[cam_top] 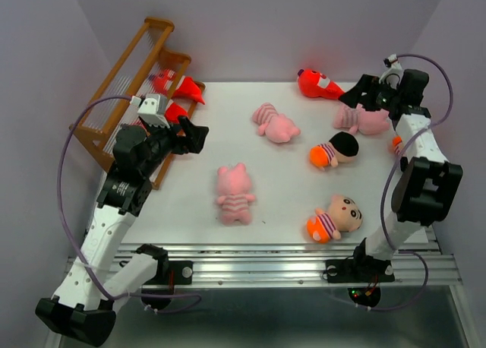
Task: Place and organize the stuffed toys onto the shelf
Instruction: Grab a stuffed toy with the right arm
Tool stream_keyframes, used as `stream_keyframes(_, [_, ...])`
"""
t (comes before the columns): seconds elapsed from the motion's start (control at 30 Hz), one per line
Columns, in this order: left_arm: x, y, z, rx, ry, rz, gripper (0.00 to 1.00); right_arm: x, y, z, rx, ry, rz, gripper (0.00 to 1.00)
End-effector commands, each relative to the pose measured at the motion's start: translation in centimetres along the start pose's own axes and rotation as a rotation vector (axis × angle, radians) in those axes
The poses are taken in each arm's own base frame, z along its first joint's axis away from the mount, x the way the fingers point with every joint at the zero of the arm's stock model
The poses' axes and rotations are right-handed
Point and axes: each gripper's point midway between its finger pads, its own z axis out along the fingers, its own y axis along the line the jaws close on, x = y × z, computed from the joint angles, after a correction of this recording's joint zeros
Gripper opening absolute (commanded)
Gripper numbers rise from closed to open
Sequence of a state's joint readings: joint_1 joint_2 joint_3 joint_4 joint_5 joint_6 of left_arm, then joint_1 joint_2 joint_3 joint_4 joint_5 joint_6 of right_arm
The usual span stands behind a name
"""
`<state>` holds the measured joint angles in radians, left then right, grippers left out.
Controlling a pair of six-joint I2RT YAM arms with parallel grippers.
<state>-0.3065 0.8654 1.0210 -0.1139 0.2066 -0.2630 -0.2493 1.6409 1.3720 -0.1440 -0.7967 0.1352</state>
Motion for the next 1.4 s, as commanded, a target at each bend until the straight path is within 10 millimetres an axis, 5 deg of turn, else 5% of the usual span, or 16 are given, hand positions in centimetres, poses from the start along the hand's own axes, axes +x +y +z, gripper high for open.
stream_keyframes(0.0, [1.3, 0.2, -1.1, 0.004, -0.005, -0.003, 0.99, -2.1, -4.8, 2.9, 0.141, -0.007, 0.053, 1.00])
stream_keyframes(0.07, [2.1, 0.4, -1.6, 0.000, -0.008, -0.021, 0.99, -4.0, -5.0, 4.9, 0.143, -0.006, -0.059, 1.00])
stream_keyframes(0.1, [2.4, 0.5, -1.8, -0.003, -0.007, -0.029, 0.99, -2.1, -6.3, 6.6, 0.139, 0.055, -0.068, 1.00])
stream_keyframes(0.27, [4.6, 1.1, -2.6, -0.020, 0.004, -0.082, 0.99, -2.8, -7.2, 12.2, 0.126, 0.123, -0.441, 1.00])
stream_keyframes(0.3, [4.9, 1.1, -2.6, -0.020, 0.004, -0.090, 0.99, -1.3, -7.8, 13.2, 0.142, 0.154, -0.432, 1.00])
stream_keyframes(0.4, [6.2, 1.7, -2.8, -0.040, 0.012, -0.113, 0.99, -1.2, -9.9, 16.1, 0.225, 0.171, -0.528, 1.00])
stream_keyframes(0.43, [6.4, 1.8, -2.9, -0.044, 0.012, -0.127, 0.99, -2.5, -9.2, 17.1, 0.246, 0.143, -0.562, 1.00])
stream_keyframes(0.47, [6.6, 2.0, -2.9, -0.048, 0.010, -0.132, 0.99, -1.2, -10.9, 18.3, 0.301, 0.170, -0.561, 1.00])
stream_keyframes(0.53, [7.3, 2.2, -2.8, -0.056, 0.021, -0.137, 0.99, -2.3, -11.7, 19.4, 0.380, 0.132, -0.581, 1.00])
stream_keyframes(0.8, [7.1, 2.9, -2.2, -0.090, 0.007, -0.154, 0.99, 0.5, -14.1, 24.0, 0.541, 0.100, -0.697, 0.99])
stream_keyframes(0.93, [7.4, 2.9, -2.0, -0.087, 0.018, -0.165, 0.99, 0.7, -14.5, 24.5, 0.544, 0.083, -0.703, 0.81])
stream_keyframes(1.03, [7.7, 2.7, -1.9, -0.077, 0.025, -0.179, 0.99, 0.8, -13.9, 24.7, 0.507, 0.079, -0.697, 0.32])
stream_keyframes(1.13, [8.2, 2.5, -1.8, -0.060, 0.030, -0.197, 0.99, 1.0, -12.8, 24.8, 0.457, 0.076, -0.678, 0.01])
stream_keyframes(1.27, [8.1, 0.8, -1.6, 0.032, 0.023, -0.232, 0.99, -0.6, -10.4, 23.1, 0.393, 0.030, -0.623, 0.01])
stream_keyframes(1.3, [7.9, 0.5, -1.3, 0.047, 0.020, -0.239, 0.99, -3.1, -8.0, 22.0, 0.359, -0.030, -0.594, 0.01])
stream_keyframes(1.37, [8.1, 0.1, -0.7, 0.071, 0.037, -0.257, 0.99, -4.0, -6.8, 20.3, 0.305, -0.052, -0.532, 0.01])
